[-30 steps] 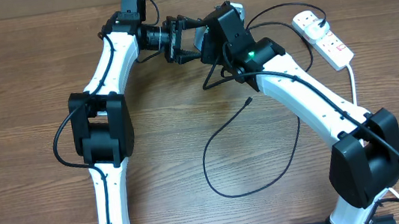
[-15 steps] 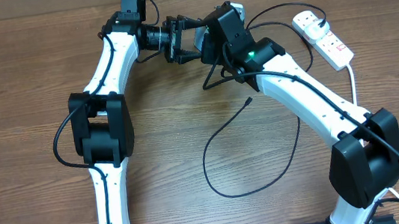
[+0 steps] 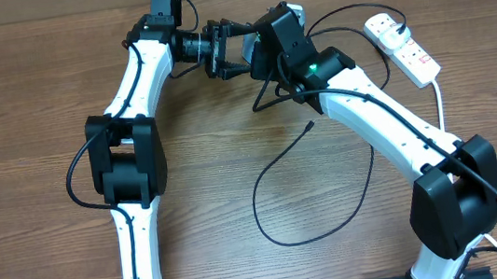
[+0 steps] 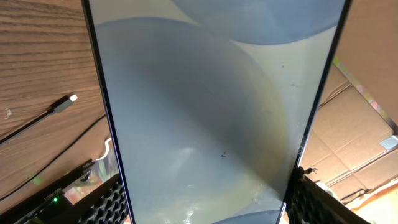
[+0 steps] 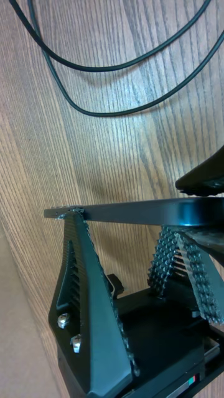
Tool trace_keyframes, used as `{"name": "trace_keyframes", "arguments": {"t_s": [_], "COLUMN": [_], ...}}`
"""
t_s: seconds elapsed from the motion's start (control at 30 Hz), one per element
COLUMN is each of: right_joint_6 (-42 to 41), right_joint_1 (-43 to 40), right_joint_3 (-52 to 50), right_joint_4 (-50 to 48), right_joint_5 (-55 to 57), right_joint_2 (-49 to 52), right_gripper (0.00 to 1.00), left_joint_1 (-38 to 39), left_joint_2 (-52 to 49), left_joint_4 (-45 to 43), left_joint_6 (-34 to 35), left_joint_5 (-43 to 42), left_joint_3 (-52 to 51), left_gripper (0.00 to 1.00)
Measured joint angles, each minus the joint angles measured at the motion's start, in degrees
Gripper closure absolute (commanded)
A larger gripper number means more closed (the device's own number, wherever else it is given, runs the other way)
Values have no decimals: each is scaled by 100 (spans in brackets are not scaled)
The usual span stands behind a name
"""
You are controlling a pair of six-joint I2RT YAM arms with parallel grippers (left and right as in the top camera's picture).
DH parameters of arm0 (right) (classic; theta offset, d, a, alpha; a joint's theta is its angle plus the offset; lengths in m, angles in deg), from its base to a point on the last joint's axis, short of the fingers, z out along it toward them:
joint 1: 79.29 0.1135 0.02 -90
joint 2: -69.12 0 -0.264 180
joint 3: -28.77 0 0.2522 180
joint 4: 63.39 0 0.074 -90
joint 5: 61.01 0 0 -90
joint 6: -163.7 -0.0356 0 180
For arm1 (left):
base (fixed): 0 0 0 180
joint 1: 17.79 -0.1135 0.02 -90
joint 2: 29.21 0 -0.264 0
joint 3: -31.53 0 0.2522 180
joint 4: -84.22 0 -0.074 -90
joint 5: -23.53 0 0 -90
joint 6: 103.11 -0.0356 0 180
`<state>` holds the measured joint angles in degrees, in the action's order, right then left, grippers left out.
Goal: Plug charger to phone and switch on socket
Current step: 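Grasp the phone's edge with the right gripper beside the left gripper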
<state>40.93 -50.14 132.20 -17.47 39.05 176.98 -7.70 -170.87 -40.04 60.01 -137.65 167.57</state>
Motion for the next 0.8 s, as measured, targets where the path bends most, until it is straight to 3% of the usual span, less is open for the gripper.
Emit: {"name": "trace_keyframes", "arguments": {"t_s": [0.23,0.57,0.8], "right_joint_6": [11,-4,-791], "right_joint_1": [0,11,11], "right_joint_3": [0,0,0], "right_joint_4": [-2,-13,83], "right_joint_5": [-4,17,374], "right_joint_2": [0,0,2], "right_gripper": [96,96,96], "left_joint_1": [0,0,-2], "left_joint_2": [0,0,0], "left_joint_4": [0,-52,-219], "left_joint_6": [0,-28,-131], "left_joint_5": [0,-2,-107], "left_joint_3": [0,0,2], "left_gripper": [37,23,20]}}
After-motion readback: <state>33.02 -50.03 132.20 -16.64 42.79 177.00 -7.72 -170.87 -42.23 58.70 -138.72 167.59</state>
